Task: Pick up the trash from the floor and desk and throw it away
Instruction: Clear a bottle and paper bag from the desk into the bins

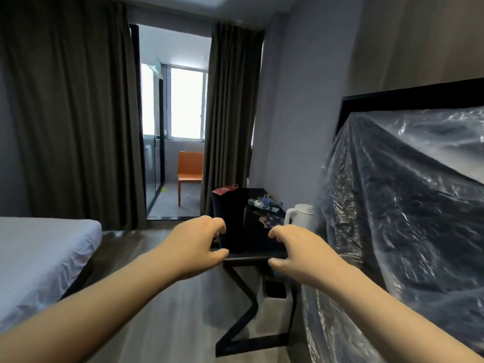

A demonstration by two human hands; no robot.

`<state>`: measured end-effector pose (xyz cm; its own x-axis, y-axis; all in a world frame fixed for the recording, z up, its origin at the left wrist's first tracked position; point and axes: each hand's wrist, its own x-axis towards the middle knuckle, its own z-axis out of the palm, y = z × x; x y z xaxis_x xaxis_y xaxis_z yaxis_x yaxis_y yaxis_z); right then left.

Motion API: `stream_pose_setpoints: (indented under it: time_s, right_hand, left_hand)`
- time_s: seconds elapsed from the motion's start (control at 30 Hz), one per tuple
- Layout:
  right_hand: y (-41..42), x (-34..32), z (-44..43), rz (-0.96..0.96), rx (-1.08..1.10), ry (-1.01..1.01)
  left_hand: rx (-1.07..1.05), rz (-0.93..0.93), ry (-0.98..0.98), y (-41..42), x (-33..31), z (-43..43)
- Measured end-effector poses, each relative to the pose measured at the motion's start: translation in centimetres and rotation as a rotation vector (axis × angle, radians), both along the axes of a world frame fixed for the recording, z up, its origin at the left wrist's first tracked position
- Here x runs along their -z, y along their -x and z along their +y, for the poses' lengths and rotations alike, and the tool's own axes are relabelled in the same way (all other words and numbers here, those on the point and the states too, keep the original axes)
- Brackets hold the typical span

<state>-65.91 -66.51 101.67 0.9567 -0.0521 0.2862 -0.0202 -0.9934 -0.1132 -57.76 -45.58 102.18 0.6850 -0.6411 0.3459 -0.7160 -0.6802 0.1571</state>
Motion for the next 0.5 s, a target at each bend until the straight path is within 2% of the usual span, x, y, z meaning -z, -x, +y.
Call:
stream_pose_setpoints:
  time_s: [0.3, 0.5]
  right_hand:
    - [-13.5, 1.7, 0.2, 0.073, 0.041, -0.02]
    - [-24.5, 3.2, -2.6, 0.074, 0.035, -0.037]
  left_hand:
    - [0.056, 0.093, -0.004, -14.8, 2.7, 0.0]
    - [0.033, 0.085, 0.0, -25.5, 3.5, -2.2]
